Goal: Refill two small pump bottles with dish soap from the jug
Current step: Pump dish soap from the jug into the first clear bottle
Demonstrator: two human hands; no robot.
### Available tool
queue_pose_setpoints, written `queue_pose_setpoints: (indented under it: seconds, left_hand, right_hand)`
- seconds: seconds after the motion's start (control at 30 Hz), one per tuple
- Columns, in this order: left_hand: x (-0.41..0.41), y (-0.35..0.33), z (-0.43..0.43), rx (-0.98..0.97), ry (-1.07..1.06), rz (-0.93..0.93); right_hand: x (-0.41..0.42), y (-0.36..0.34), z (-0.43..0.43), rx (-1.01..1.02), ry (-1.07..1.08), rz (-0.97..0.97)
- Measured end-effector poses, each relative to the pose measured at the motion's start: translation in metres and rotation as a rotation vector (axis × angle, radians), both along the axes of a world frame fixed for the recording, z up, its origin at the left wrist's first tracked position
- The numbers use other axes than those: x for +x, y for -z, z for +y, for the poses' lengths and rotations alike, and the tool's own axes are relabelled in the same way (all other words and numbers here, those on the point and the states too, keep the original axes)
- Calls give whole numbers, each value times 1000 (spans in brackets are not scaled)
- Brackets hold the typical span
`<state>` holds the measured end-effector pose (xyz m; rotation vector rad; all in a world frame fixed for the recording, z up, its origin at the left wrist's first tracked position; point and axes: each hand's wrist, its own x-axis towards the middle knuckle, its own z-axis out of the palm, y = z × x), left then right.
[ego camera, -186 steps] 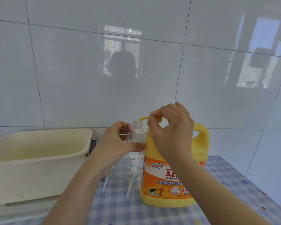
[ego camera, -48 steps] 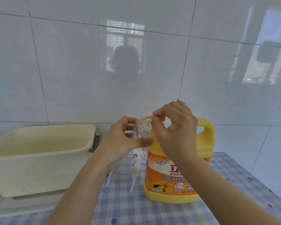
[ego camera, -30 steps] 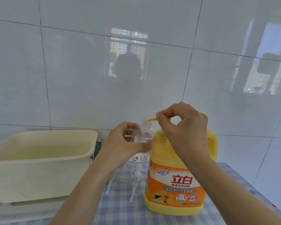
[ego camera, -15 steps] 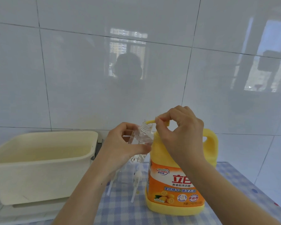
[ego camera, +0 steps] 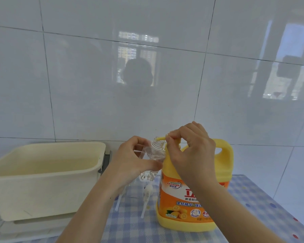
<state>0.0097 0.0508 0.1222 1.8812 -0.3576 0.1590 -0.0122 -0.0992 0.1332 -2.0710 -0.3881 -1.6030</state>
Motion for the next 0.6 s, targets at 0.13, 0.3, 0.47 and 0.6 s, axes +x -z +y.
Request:
queue_pose_setpoints:
  seconds: [0.13, 0.3, 0.47, 0.6]
  left_hand:
    - [0, 0, 0, -4, -4, 7]
    - [-1, -1, 0, -16, 4, 14]
    - [-1, 0, -2, -26, -3, 33]
    - [-1, 0, -4, -56, 3, 50]
  right_hand:
    - [0, 0, 1, 7, 2, 2]
    - [-1, -2, 2, 13, 20, 17]
    - [-1, -5, 5, 31, 33, 34]
    - [-3, -10, 7, 64, 32, 41]
